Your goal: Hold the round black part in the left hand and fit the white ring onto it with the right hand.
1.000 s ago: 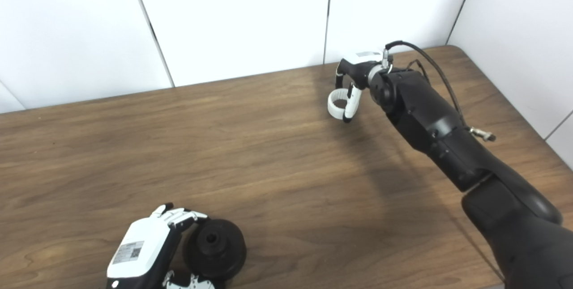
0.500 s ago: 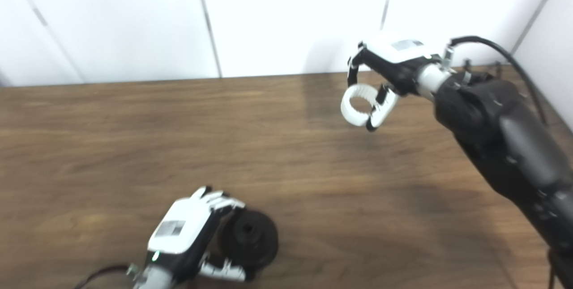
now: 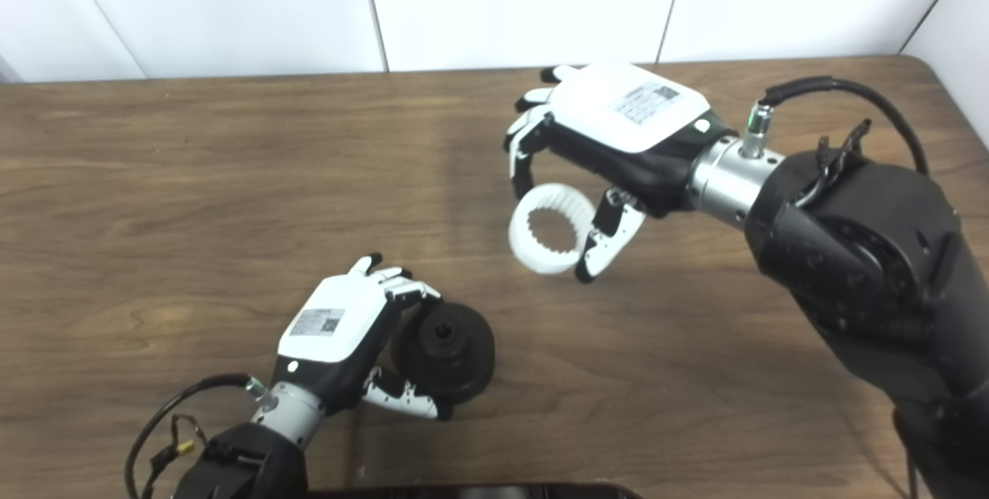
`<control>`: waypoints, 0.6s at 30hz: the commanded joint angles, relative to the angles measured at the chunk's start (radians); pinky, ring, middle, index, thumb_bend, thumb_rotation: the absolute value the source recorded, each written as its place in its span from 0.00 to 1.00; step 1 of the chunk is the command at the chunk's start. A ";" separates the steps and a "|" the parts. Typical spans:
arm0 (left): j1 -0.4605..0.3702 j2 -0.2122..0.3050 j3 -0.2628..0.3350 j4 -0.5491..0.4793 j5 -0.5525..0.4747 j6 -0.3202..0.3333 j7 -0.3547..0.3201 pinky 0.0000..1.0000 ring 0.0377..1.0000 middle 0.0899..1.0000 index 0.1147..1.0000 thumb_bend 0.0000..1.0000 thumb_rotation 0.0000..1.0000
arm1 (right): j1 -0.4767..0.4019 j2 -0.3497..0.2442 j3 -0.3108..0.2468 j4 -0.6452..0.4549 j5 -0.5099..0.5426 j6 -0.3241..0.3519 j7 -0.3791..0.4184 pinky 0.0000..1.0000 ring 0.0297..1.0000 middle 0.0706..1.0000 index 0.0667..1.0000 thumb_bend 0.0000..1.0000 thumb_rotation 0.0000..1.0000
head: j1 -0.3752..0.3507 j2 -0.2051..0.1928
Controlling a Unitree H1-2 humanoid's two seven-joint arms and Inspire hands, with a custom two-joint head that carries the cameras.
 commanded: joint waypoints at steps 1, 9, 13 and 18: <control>-0.008 -0.022 -0.009 -0.006 0.020 -0.002 -0.018 0.98 0.86 0.74 0.41 0.53 0.06 | -0.019 0.013 -0.020 -0.043 -0.016 0.022 0.023 1.00 0.91 0.78 0.44 0.53 0.14 | -0.001 0.002; -0.011 -0.022 -0.007 -0.005 0.016 -0.004 -0.018 0.99 0.87 0.74 0.41 0.53 0.06 | 0.015 0.106 -0.026 -0.063 -0.049 -0.035 0.070 1.00 0.91 0.78 0.44 0.53 0.14 | -0.001 0.006; -0.013 -0.026 -0.008 -0.008 0.023 -0.002 -0.025 0.99 0.87 0.75 0.41 0.53 0.06 | 0.033 0.140 -0.012 -0.063 -0.072 -0.065 0.085 1.00 0.92 0.79 0.44 0.53 0.14 | 0.003 0.016; -0.016 -0.027 -0.007 -0.006 0.021 -0.004 -0.028 1.00 0.87 0.75 0.41 0.53 0.06 | 0.075 0.177 0.014 -0.045 -0.100 -0.094 0.075 1.00 0.91 0.79 0.44 0.53 0.14 | 0.004 0.013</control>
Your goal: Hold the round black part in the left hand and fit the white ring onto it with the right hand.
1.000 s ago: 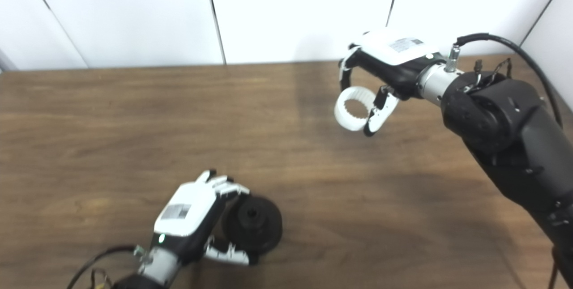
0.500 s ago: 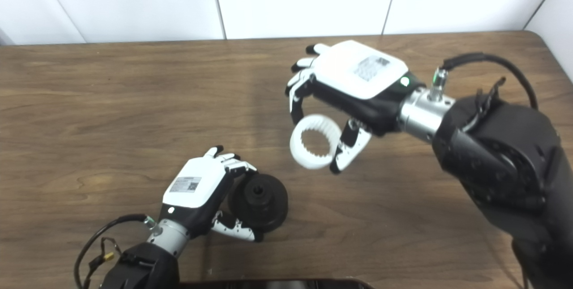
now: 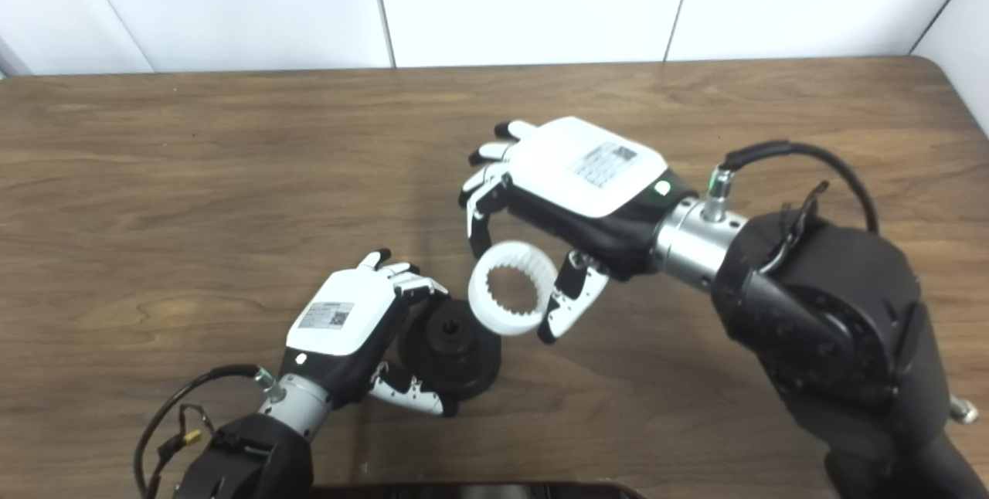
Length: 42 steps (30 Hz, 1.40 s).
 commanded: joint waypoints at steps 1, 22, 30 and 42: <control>-0.004 -0.023 -0.007 -0.005 0.008 -0.004 -0.003 0.99 0.87 0.75 0.41 0.53 0.06 | -0.010 0.017 0.002 0.006 -0.020 -0.041 -0.026 1.00 0.92 0.79 0.44 0.53 0.14 | 0.000 0.000; -0.009 -0.051 -0.019 -0.008 0.018 0.014 -0.017 1.00 0.87 0.74 0.41 0.53 0.06 | 0.124 0.119 0.037 0.164 -0.042 -0.197 -0.161 1.00 0.93 0.82 0.45 0.53 0.14 | 0.015 0.003; -0.013 -0.054 -0.029 -0.006 0.026 0.020 -0.010 1.00 0.86 0.74 0.41 0.53 0.06 | 0.147 0.118 0.047 0.208 -0.033 -0.239 -0.206 1.00 0.94 0.82 0.45 0.53 0.14 | 0.017 0.003; -0.017 -0.052 -0.036 -0.009 0.026 0.022 -0.003 0.99 0.86 0.74 0.41 0.53 0.06 | 0.162 0.127 0.054 0.259 -0.043 -0.279 -0.272 1.00 0.93 0.82 0.45 0.53 0.14 | 0.022 0.005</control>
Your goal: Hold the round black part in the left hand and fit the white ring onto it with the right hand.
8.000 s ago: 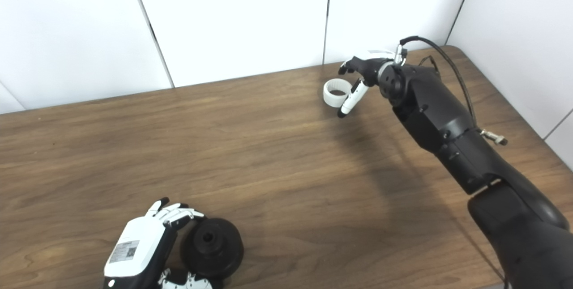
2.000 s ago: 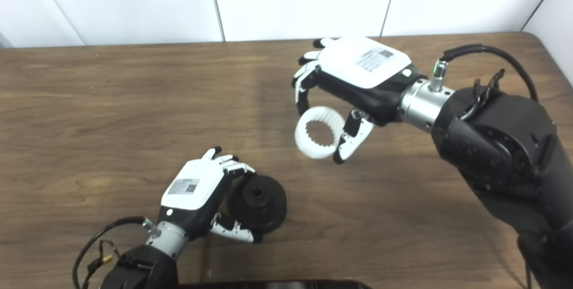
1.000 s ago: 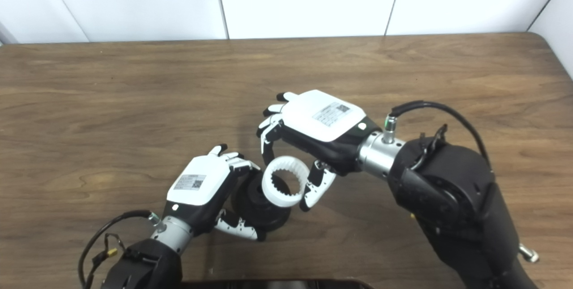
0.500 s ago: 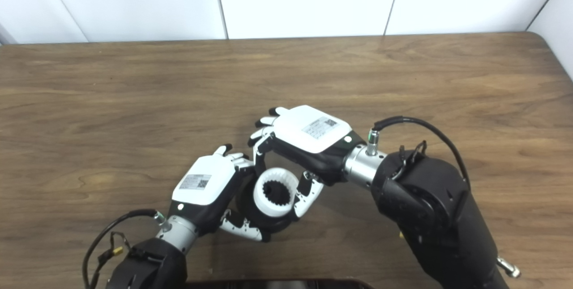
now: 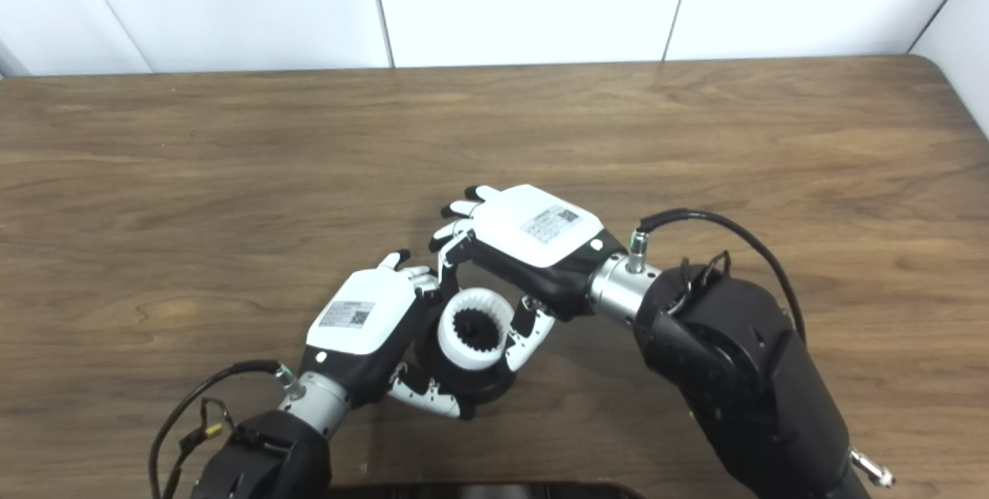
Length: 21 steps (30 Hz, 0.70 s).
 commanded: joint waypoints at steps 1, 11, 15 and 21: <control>-0.008 -0.033 -0.003 -0.009 0.012 -0.007 0.011 0.99 0.86 0.73 0.41 0.53 0.06 | -0.015 0.007 -0.006 -0.007 0.001 -0.020 -0.038 1.00 0.94 0.82 0.45 0.53 0.14 | 0.001 0.002; -0.008 -0.039 -0.009 -0.012 0.018 -0.001 0.005 0.99 0.86 0.73 0.41 0.53 0.05 | -0.007 0.018 0.017 0.010 -0.005 -0.030 -0.052 1.00 0.92 0.82 0.45 0.52 0.13 | 0.000 0.006; -0.009 -0.040 -0.009 -0.012 0.017 0.001 0.004 0.99 0.85 0.73 0.41 0.53 0.05 | -0.004 0.018 0.033 0.013 -0.015 -0.037 -0.050 1.00 0.92 0.81 0.45 0.52 0.13 | -0.003 0.009; -0.012 -0.036 -0.012 -0.011 0.023 -0.006 0.010 0.98 0.85 0.72 0.41 0.53 0.06 | -0.008 0.021 0.062 0.015 -0.040 -0.046 -0.040 1.00 0.93 0.80 0.45 0.53 0.14 | -0.003 0.010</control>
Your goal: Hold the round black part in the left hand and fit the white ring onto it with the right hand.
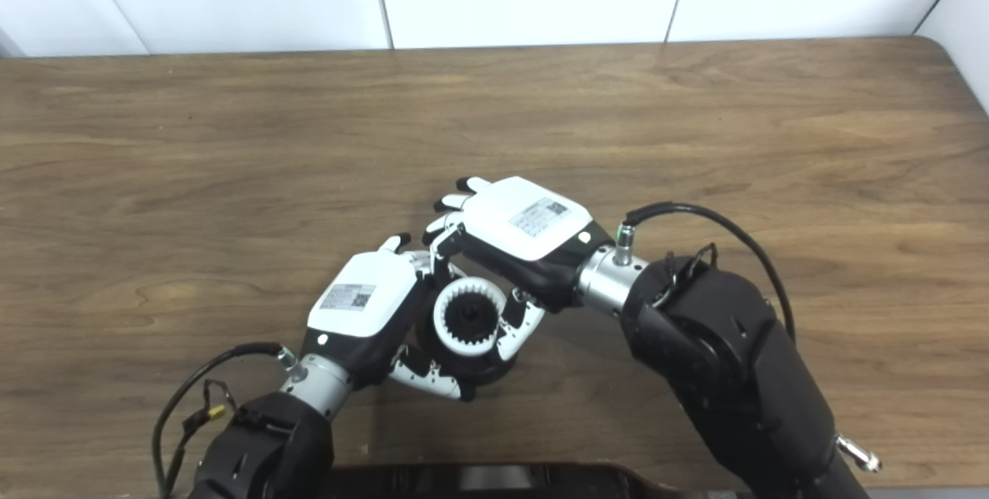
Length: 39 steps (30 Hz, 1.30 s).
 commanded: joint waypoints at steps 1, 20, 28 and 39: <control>-0.012 -0.034 -0.005 -0.011 0.016 -0.010 0.009 0.98 0.85 0.72 0.41 0.53 0.06 | -0.021 0.012 0.014 -0.003 -0.006 -0.024 -0.005 1.00 0.93 0.80 0.45 0.53 0.14 | -0.001 0.001; -0.005 -0.034 0.001 -0.010 0.003 -0.007 0.022 0.99 0.86 0.73 0.41 0.53 0.06 | -0.041 -0.026 -0.043 0.058 -0.004 0.008 0.012 1.00 0.97 0.85 0.63 0.99 0.35 | 0.001 0.001; -0.005 -0.032 -0.001 -0.012 0.010 -0.007 0.015 0.98 0.86 0.73 0.41 0.53 0.06 | -0.048 -0.031 -0.059 0.065 0.005 0.013 -0.003 1.00 0.97 0.85 0.64 1.00 0.39 | 0.002 0.003; -0.005 -0.034 0.000 -0.010 0.015 -0.002 0.009 0.99 0.86 0.73 0.41 0.53 0.06 | -0.093 -0.011 -0.096 0.031 0.025 0.067 0.021 1.00 0.98 0.85 0.65 1.00 0.40 | 0.003 -0.002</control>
